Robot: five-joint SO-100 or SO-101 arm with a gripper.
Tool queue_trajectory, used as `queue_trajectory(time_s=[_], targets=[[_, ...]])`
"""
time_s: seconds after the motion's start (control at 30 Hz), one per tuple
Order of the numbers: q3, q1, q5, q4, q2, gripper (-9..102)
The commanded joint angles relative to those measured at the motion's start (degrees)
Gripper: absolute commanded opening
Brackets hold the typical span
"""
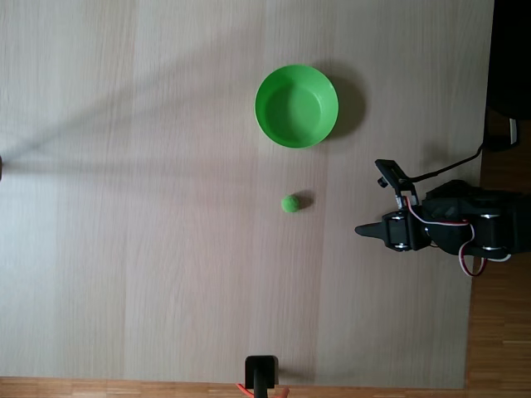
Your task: Grasp a green pompom and put it in the green bowl.
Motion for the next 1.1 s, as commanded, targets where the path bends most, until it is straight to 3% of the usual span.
queue_trajectory(time_s=[0.0, 0.77, 1.07], targets=[[-0.2, -0.3, 0.1, 0.5, 3.2, 0], [-1.1, -0.3, -0.1, -0.2, 3.3, 0], [-9.1, -0.3, -0.1, -0.3, -4.0, 0]])
